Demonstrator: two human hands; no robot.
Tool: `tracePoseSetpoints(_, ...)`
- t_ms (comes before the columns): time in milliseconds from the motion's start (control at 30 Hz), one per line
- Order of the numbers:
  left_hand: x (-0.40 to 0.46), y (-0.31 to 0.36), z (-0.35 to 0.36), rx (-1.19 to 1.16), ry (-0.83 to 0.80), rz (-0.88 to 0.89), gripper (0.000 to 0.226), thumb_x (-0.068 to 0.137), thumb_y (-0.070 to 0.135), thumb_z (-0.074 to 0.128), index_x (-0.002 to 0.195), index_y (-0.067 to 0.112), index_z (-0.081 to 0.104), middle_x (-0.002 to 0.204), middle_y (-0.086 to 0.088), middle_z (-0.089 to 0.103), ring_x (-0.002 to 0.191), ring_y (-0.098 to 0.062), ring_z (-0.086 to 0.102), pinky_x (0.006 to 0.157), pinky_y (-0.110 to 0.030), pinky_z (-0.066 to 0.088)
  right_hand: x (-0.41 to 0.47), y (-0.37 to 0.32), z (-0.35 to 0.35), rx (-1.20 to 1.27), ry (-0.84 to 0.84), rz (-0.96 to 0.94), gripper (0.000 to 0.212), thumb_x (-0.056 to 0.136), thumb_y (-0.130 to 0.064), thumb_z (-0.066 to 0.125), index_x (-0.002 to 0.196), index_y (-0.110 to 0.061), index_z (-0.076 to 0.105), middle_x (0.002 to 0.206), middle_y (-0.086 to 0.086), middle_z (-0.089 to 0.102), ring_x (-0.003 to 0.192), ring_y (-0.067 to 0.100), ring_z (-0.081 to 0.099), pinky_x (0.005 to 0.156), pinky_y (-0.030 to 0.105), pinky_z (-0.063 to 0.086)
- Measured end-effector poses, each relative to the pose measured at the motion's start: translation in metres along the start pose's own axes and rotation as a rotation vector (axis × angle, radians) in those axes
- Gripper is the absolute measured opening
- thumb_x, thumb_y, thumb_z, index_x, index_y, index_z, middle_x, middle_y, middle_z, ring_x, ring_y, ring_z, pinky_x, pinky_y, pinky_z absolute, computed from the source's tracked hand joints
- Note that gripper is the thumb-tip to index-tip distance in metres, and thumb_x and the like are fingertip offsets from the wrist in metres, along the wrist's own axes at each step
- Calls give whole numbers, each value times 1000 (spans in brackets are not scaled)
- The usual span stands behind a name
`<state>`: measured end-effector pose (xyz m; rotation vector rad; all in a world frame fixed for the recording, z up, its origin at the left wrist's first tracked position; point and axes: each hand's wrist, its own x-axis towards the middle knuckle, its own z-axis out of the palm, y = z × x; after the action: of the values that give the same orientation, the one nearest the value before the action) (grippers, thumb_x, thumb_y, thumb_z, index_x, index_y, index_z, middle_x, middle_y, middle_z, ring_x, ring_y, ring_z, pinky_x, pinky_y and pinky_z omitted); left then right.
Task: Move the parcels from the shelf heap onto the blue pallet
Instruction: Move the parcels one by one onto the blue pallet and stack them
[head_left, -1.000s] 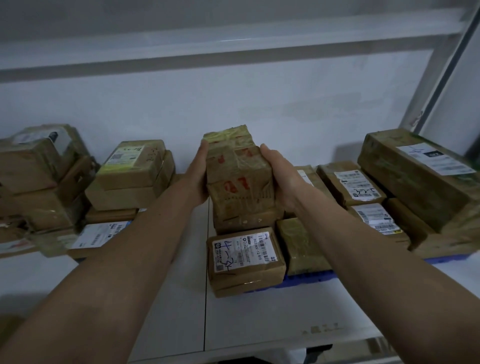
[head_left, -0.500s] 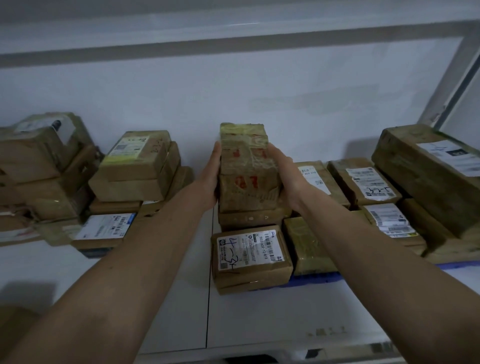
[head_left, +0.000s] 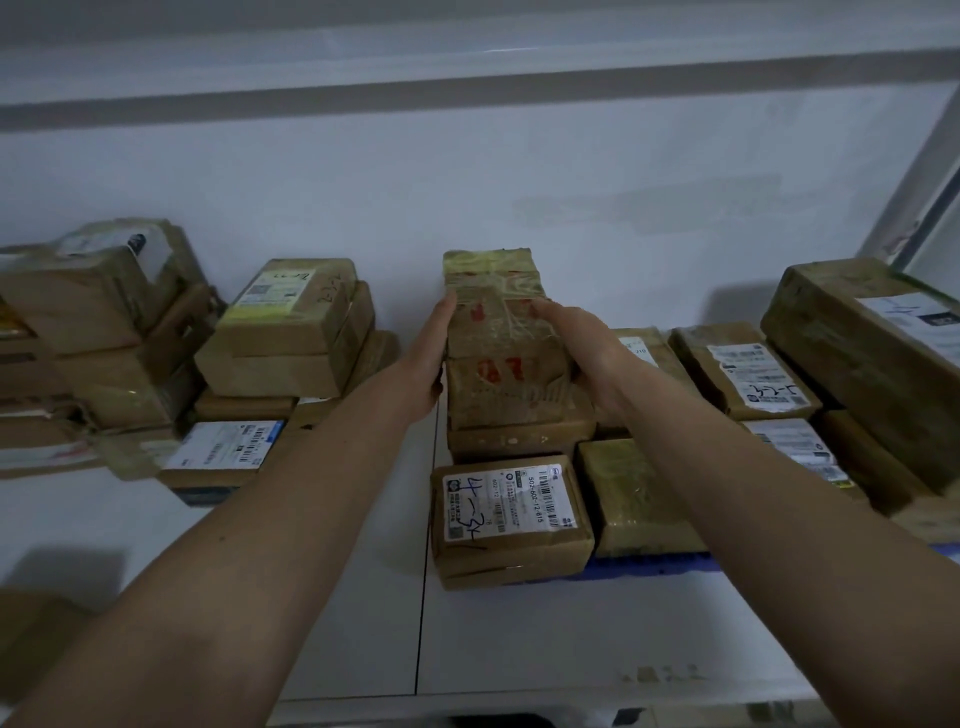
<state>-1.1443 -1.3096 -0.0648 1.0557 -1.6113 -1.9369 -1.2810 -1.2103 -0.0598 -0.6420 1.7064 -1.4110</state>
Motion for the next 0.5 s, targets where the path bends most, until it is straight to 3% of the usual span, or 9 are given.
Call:
tracePoseSetpoints(100, -14, 14, -7, 178, 92, 9, 68, 90, 72, 31, 138, 27, 49, 143, -2, 49, 130, -23, 46, 113, -45, 29, -9, -22, -1, -384, 153, -196, 63, 91, -40, 59, 142, -9, 38, 141, 10, 46, 125, 28, 49, 100, 39, 44)
tracePoseSetpoints(167, -26, 24, -16, 371, 210, 40, 68, 94, 61, 38, 145, 16, 40, 148, -5, 41, 134, -26, 41, 110, -35, 31, -17, -37, 5, -622, 179, -356, 64, 92, -34, 58, 144, -8, 31, 144, 13, 41, 129, 30, 42, 103, 41, 41)
tracePoseSetpoints(267, -46, 30, -38, 763, 338, 158, 57, 95, 45, 52, 140, 11, 48, 143, -7, 48, 128, -23, 46, 93, -24, 31, -31, -53, 30, -978, 142, -582, 56, 91, -29, 58, 140, -10, 38, 142, 14, 39, 131, 32, 34, 104, 41, 33)
tracePoseSetpoints(333, -62, 27, -55, 958, 400, 177, 50, 92, 43, 58, 132, 13, 56, 134, -2, 54, 124, -22, 48, 91, -25, 32, -39, -57, 55, -1093, 72, -711, 56, 90, -32, 61, 139, -12, 41, 145, 11, 37, 134, 32, 30, 108, 42, 30)
tracePoseSetpoints(433, -85, 12, -84, 1031, 450, 136, 38, 83, 40, 67, 113, 16, 67, 112, 1, 63, 108, -20, 58, 85, -27, 45, -50, -53, 95, -1145, -100, -835, 53, 88, -33, 62, 134, -13, 45, 143, 10, 38, 132, 31, 31, 106, 41, 32)
tracePoseSetpoints(500, -105, 2, -101, 1025, 496, 105, 40, 80, 38, 71, 116, 21, 66, 114, 5, 64, 108, -18, 60, 87, -27, 47, -57, -46, 121, -1119, -239, -838, 54, 86, -31, 61, 134, -13, 44, 141, 10, 38, 129, 32, 33, 104, 42, 33)
